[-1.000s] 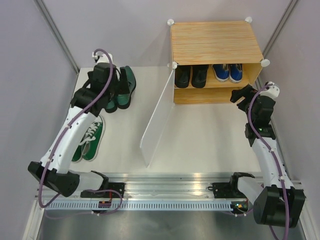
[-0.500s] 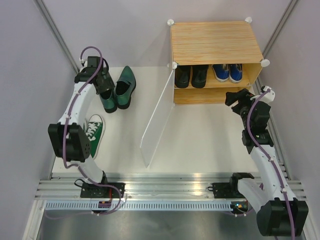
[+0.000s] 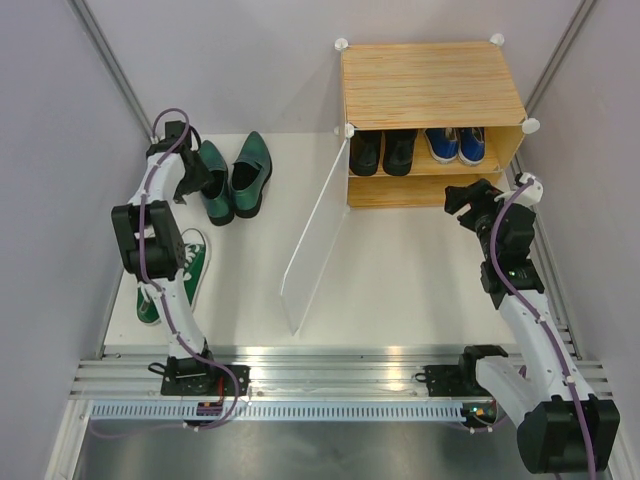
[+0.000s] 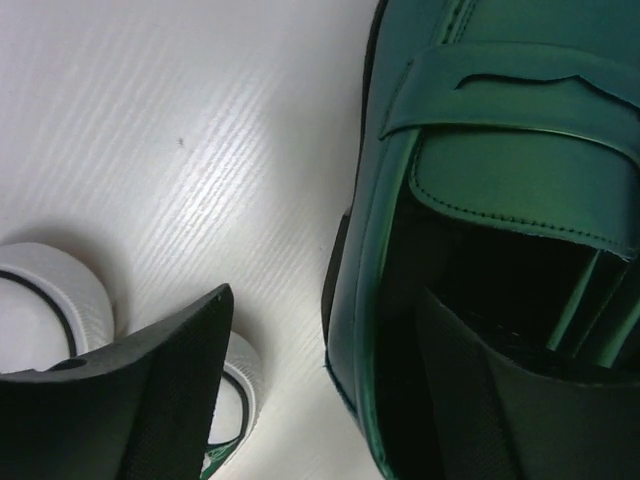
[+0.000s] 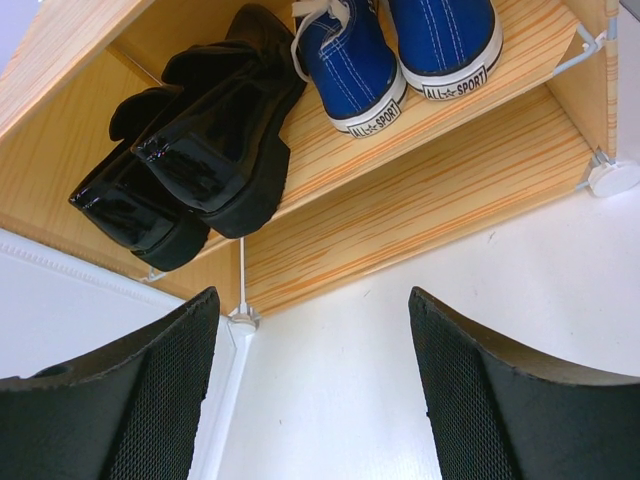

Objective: Place and organize the shoes in the shoe cabinet

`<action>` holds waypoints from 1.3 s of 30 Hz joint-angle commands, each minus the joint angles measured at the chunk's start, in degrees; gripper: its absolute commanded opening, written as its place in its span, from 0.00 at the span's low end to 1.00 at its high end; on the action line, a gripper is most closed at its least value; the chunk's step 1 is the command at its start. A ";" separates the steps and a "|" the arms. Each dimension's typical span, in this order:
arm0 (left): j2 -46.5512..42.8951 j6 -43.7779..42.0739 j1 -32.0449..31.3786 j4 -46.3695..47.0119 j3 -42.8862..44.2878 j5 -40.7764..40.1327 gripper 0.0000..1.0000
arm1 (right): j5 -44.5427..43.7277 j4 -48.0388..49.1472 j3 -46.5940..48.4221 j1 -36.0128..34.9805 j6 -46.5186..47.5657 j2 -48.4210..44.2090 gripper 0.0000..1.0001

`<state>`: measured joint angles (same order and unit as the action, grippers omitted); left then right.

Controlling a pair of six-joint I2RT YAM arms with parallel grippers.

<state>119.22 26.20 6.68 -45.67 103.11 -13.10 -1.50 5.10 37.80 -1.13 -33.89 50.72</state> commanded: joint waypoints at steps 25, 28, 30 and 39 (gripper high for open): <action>-11.53 2.28 0.09 3.48 -4.58 8.35 0.02 | -0.88 1.31 0.08 -0.19 -0.21 0.08 0.80; -17.25 2.46 0.00 3.57 -5.81 9.58 0.02 | 0.35 1.22 0.43 -0.11 -0.12 -0.36 0.80; -21.56 2.89 0.00 3.66 -6.87 10.03 0.02 | 0.35 1.14 0.52 -0.10 0.05 -0.71 0.80; -37.55 -4.13 -14.92 -0.81 2.52 2.05 0.02 | 2.99 -0.70 4.20 -0.19 2.16 -1.06 0.80</action>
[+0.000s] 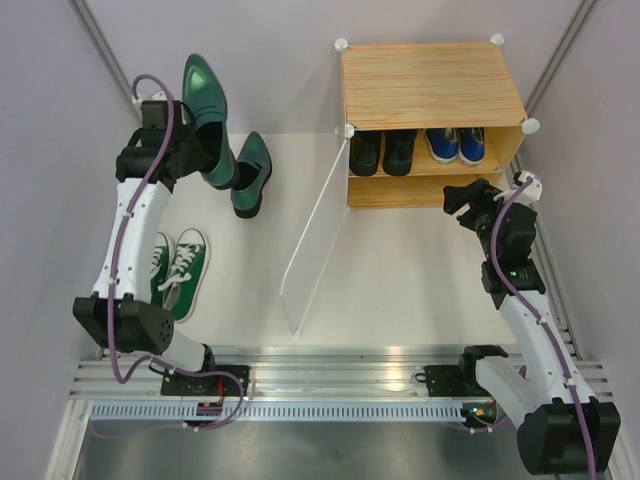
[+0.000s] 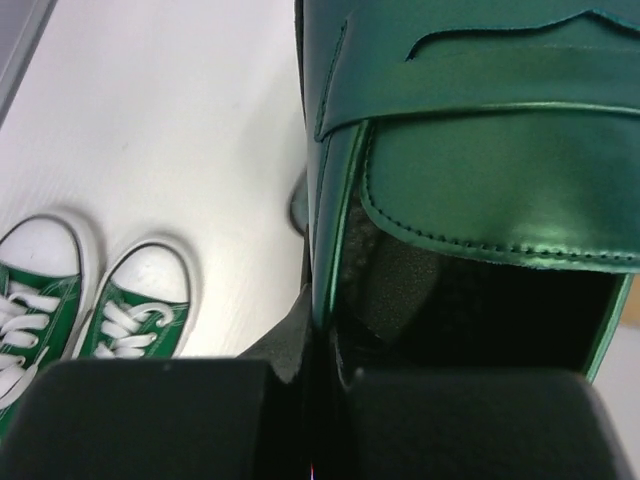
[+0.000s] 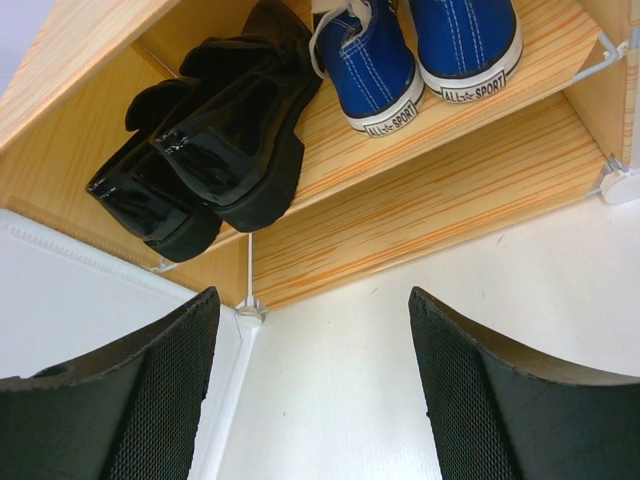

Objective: Place and organize the shoes in the shoe cabinet

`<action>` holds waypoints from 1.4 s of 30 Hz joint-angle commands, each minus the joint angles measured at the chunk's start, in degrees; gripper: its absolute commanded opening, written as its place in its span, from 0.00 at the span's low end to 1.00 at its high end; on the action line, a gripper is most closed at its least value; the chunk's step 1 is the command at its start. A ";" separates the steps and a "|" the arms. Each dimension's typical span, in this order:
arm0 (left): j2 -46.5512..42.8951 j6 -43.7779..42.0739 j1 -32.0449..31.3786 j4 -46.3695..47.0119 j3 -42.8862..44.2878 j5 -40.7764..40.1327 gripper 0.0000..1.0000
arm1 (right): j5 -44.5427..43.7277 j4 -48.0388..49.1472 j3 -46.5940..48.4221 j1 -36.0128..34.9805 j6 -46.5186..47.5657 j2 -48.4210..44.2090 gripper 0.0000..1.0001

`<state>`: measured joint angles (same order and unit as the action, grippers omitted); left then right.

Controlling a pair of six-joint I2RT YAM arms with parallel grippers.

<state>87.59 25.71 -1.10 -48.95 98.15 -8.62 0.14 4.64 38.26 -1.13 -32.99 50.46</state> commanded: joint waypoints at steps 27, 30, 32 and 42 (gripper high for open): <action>5.47 6.89 -66.92 12.12 9.51 17.68 0.02 | -31.95 -30.31 28.53 -0.10 0.82 -22.68 0.80; 11.62 8.73 -67.36 12.74 9.43 16.45 0.02 | -32.13 -31.10 29.24 -0.10 1.44 -23.82 0.80; 15.58 9.88 -67.36 12.65 9.08 14.60 0.02 | -31.96 -31.10 28.28 -0.10 1.88 -24.09 0.80; 26.93 20.68 -61.75 18.43 3.82 14.86 0.02 | -16.33 -30.75 24.23 -0.19 4.16 -17.77 0.79</action>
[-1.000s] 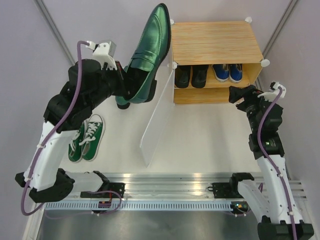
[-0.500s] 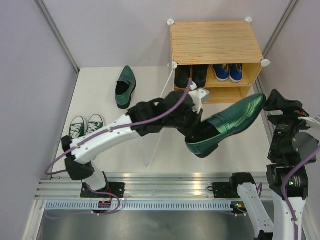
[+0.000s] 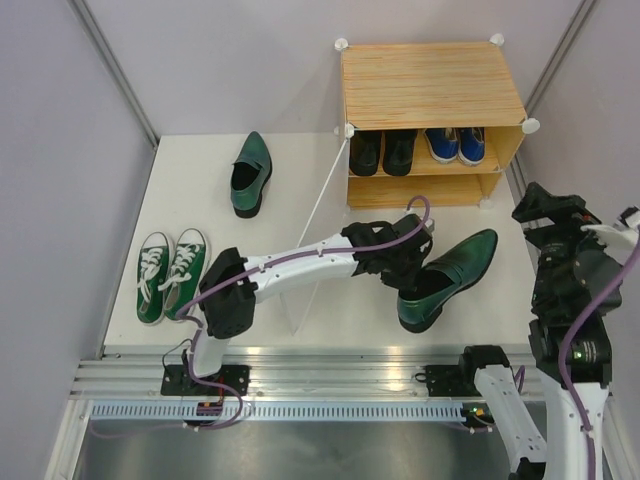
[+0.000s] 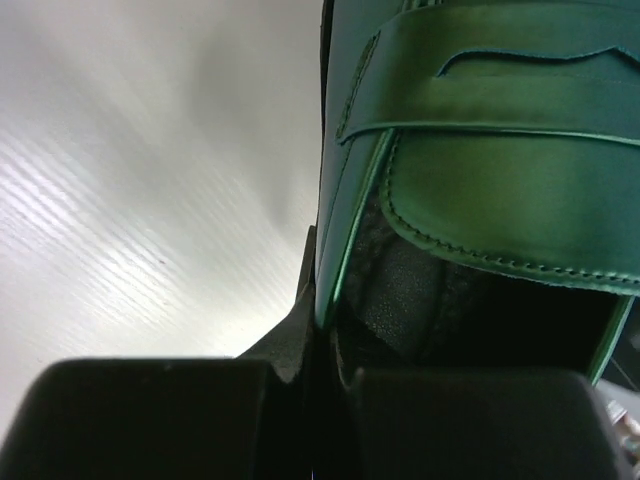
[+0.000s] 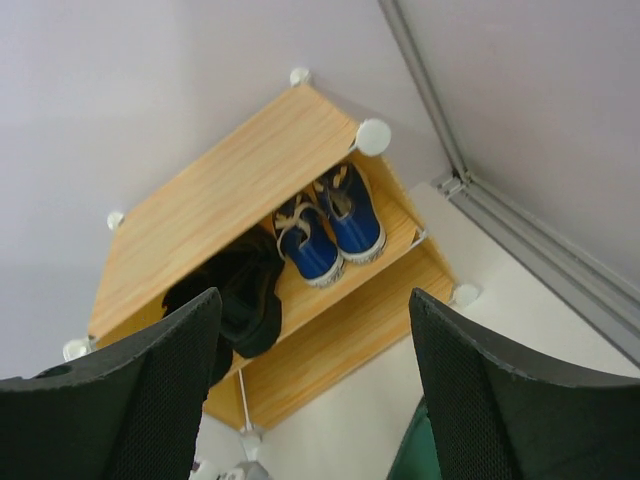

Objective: Place and organize the shoes in the shoe cabinet

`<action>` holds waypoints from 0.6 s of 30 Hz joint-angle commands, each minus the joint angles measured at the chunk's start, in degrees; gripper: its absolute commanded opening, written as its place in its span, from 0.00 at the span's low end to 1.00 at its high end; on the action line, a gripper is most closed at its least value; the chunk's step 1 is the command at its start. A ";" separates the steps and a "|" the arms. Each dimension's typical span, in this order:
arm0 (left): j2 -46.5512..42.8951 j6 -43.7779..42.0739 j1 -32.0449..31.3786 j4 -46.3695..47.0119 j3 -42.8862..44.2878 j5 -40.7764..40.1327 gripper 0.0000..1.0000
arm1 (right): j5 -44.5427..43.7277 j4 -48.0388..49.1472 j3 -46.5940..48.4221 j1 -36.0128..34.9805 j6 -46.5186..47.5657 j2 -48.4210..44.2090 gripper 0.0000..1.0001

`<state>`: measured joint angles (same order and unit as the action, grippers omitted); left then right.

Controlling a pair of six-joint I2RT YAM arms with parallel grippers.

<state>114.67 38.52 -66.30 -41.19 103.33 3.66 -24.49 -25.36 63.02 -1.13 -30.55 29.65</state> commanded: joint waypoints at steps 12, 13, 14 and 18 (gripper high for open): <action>3.62 13.96 7.06 11.40 -8.50 -13.86 0.13 | 15.43 1.81 -7.12 -0.10 0.13 4.63 0.79; 4.85 13.77 6.98 11.39 -8.58 -12.90 0.18 | 16.31 1.81 -7.30 -0.10 0.13 4.89 0.79; 5.21 13.60 6.98 11.48 -8.93 -12.37 0.23 | 16.75 1.81 -7.39 -0.19 0.13 4.81 0.79; 5.04 12.02 6.36 11.48 -10.51 -11.57 0.55 | 16.84 1.99 -8.09 -0.11 0.22 4.37 0.80</action>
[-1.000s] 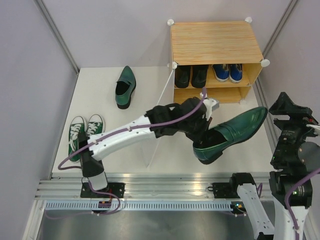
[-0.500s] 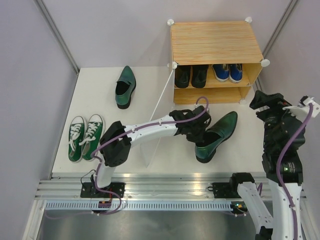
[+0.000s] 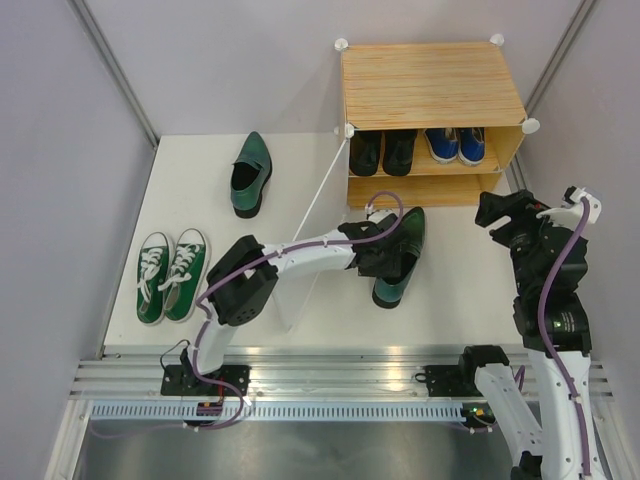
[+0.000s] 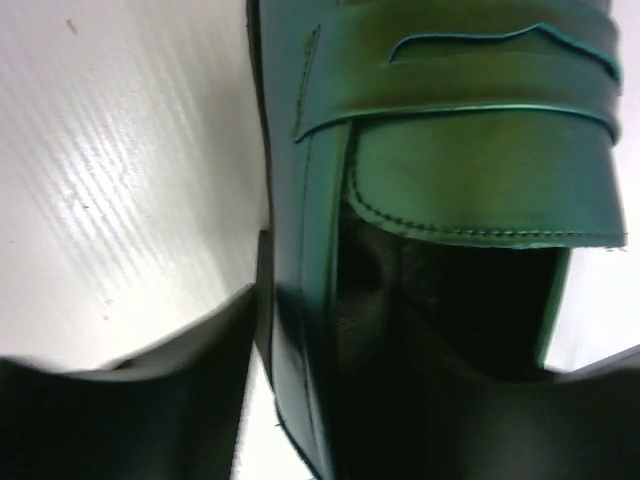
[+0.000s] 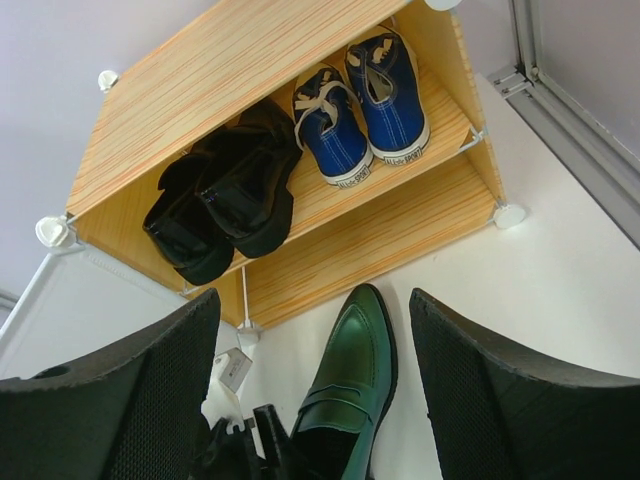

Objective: Place and organize the shoes in the shoe cabinet

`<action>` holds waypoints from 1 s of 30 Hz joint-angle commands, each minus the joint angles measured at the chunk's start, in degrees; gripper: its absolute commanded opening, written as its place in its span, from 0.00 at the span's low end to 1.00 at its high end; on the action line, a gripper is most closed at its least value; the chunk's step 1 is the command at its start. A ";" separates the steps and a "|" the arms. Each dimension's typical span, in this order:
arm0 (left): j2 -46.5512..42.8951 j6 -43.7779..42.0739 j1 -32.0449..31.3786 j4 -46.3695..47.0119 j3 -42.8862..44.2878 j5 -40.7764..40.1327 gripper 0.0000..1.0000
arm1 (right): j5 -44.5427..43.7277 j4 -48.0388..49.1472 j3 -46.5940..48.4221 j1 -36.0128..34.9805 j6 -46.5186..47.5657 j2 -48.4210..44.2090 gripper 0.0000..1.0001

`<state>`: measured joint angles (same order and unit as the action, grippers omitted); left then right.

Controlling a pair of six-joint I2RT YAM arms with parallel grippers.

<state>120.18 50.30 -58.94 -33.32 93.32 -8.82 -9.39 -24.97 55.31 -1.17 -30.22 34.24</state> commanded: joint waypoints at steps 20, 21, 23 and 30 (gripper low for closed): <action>-21.12 -22.08 -4.34 -8.86 11.18 -9.02 1.00 | 5.59 -5.09 -7.84 -0.06 -4.59 0.74 0.84; -22.61 -25.14 -4.34 -9.04 12.66 -10.07 1.00 | 8.04 -4.56 -9.85 -0.06 -4.15 0.92 0.84; -26.64 -28.40 -4.43 -9.83 14.51 -12.09 1.00 | 14.20 -4.56 -11.53 -0.15 -3.97 1.36 0.81; -40.53 -39.66 -4.26 -9.83 15.07 -25.95 1.00 | 27.23 0.89 -23.39 -0.24 -6.17 1.17 0.77</action>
<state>85.82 19.11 -63.11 -41.89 107.81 -25.34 10.22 -27.51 34.33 -1.19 -35.14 35.18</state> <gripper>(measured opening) 0.993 0.777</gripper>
